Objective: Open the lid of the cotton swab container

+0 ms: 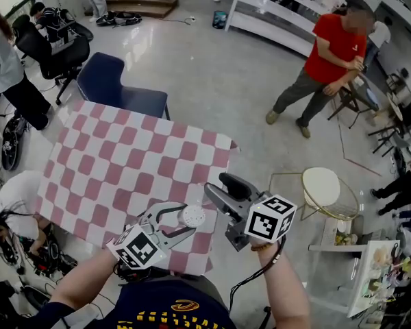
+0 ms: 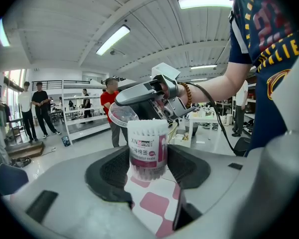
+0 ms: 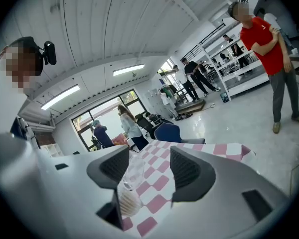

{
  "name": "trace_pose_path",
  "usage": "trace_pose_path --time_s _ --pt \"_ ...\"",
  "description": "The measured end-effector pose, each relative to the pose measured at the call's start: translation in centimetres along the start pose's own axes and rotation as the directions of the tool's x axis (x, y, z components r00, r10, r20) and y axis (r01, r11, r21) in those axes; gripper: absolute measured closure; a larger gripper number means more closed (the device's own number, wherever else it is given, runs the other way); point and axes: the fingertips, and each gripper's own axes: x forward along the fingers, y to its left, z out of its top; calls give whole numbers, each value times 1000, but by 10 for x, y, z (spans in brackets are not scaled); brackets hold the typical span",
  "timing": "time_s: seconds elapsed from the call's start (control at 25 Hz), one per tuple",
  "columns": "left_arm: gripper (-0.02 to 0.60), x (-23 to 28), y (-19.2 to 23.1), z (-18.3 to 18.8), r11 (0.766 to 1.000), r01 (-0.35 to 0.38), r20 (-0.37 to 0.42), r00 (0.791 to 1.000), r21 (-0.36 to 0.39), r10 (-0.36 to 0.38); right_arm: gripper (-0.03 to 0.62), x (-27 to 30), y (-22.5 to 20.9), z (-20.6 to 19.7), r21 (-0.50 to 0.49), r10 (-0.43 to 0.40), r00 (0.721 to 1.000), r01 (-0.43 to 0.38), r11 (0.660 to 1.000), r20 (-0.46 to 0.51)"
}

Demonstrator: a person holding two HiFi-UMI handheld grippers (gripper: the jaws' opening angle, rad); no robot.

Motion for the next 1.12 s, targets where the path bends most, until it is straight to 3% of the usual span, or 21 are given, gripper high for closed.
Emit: trace_pose_path --time_s 0.6,0.92,1.12 --pt "342 9 -9 7 999 17 18 1000 -29 -16 335 -7 -16 -3 57 0 1000 0 998 4" --pt "342 3 6 -5 997 -25 -2 1000 -77 25 335 -18 6 36 31 -27 992 23 999 121" --pt "342 0 11 -3 995 -46 2 999 -87 46 335 -26 8 47 -4 -57 987 58 998 148"
